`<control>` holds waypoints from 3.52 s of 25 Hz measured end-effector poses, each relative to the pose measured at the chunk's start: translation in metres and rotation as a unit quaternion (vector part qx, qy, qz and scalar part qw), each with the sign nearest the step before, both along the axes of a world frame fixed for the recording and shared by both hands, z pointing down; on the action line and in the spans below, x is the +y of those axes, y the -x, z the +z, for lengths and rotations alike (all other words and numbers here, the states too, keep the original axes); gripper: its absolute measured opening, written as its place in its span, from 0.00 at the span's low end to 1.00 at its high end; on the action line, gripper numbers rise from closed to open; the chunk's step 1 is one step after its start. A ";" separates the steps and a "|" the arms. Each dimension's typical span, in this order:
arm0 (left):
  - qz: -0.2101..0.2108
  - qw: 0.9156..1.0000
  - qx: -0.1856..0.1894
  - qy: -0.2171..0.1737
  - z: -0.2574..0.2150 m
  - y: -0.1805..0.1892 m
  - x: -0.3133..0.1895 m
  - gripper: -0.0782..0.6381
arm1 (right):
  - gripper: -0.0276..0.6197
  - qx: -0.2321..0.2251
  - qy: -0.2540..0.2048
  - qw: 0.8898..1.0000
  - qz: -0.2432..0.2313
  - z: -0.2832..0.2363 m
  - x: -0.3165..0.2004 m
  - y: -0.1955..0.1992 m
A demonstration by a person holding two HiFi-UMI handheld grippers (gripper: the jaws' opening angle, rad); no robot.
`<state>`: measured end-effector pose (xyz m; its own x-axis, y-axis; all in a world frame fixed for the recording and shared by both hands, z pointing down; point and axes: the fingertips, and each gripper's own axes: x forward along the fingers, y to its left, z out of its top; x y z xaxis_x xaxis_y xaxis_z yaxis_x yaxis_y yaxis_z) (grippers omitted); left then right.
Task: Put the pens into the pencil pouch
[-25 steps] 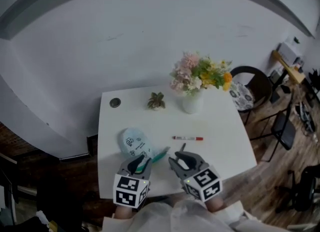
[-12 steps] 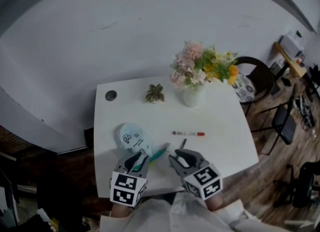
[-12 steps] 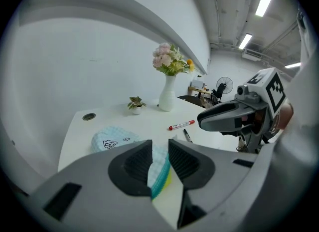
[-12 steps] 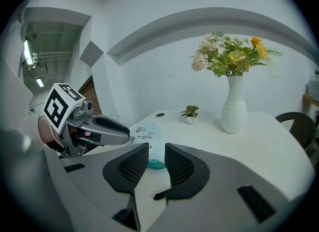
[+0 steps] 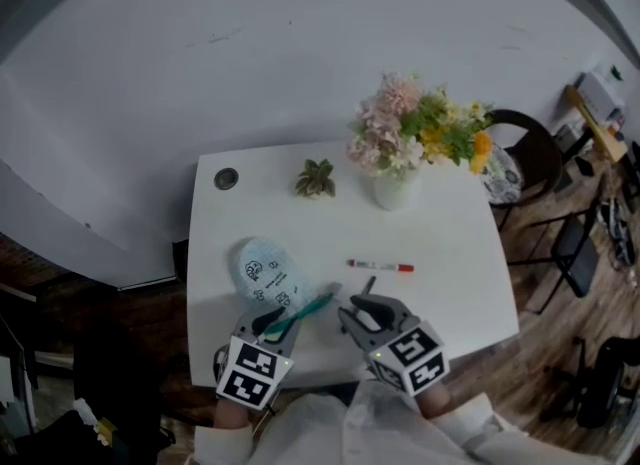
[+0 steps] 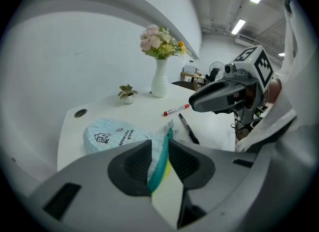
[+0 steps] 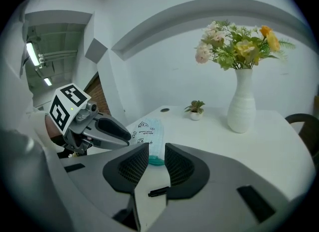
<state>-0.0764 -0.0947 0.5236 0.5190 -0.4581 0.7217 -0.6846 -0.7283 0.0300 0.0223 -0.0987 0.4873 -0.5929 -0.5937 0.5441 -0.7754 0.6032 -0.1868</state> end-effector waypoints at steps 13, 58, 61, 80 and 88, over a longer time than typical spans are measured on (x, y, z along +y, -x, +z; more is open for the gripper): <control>0.091 0.988 -0.113 0.050 0.037 0.013 0.013 0.24 | 0.19 0.025 0.043 0.998 -0.025 0.018 0.009 -0.015; 0.021 0.996 0.058 0.064 -0.027 -0.042 0.017 0.16 | 0.19 0.006 0.003 0.999 -0.043 -0.005 0.000 -0.021; 0.004 0.994 0.088 0.058 -0.040 -0.042 0.011 0.16 | 0.19 0.008 -0.001 0.999 -0.042 -0.008 -0.002 -0.022; -0.099 0.921 0.366 0.089 -0.123 -0.037 -0.021 0.15 | 0.19 0.004 -0.023 0.999 -0.049 -0.023 -0.023 -0.018; -0.131 0.884 0.427 0.134 -0.125 -0.031 -0.024 0.15 | 0.19 0.019 -0.013 0.998 -0.062 -0.011 -0.027 -0.022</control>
